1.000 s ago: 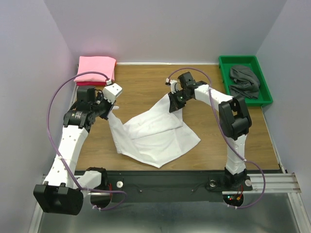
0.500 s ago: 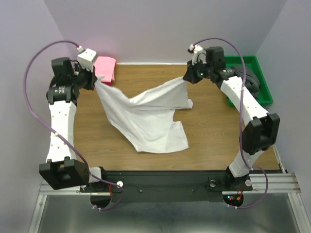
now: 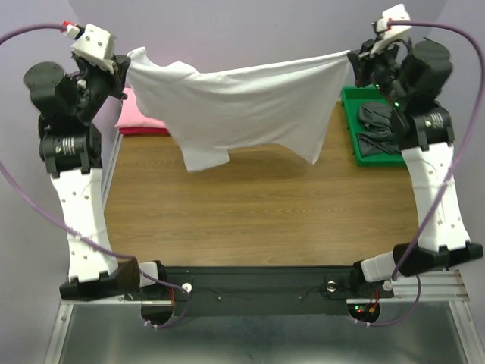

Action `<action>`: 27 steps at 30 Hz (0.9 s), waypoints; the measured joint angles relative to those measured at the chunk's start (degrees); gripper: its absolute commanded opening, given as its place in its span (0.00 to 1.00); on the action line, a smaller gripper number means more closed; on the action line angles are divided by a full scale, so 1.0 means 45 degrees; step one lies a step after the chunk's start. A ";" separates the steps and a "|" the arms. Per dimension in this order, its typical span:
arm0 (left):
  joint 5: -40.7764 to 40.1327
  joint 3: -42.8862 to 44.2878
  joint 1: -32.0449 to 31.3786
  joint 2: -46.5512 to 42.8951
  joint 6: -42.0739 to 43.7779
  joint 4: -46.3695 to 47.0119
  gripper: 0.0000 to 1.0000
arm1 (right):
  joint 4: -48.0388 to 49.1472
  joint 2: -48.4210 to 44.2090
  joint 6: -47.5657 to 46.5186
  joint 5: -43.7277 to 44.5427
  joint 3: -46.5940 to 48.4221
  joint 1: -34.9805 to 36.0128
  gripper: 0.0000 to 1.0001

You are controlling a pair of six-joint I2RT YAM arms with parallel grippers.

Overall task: Fold and stack the t-shirts
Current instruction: Flatten the tshirt out

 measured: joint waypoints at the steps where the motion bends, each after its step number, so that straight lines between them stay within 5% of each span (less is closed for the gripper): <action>1: 0.0010 -0.0165 0.0010 -0.0330 -0.0078 0.0233 0.00 | 0.0053 -0.0461 -0.0029 0.0209 0.0000 -0.0005 0.01; 14: -0.0923 -0.1035 0.0015 -0.7189 -0.1394 0.2147 0.00 | 0.0840 -0.6465 -0.0481 0.1613 -0.0121 0.0000 0.00; 20: -0.1039 -0.0627 0.0015 -0.7431 -0.1248 0.2108 0.00 | 0.1219 -0.6960 -0.0534 0.1647 0.0107 0.0000 0.01; 27: -0.0646 -0.3643 0.0015 -0.6883 -0.0923 0.1443 0.00 | 0.1355 -0.6489 -0.0835 0.1185 -0.3303 0.0000 0.01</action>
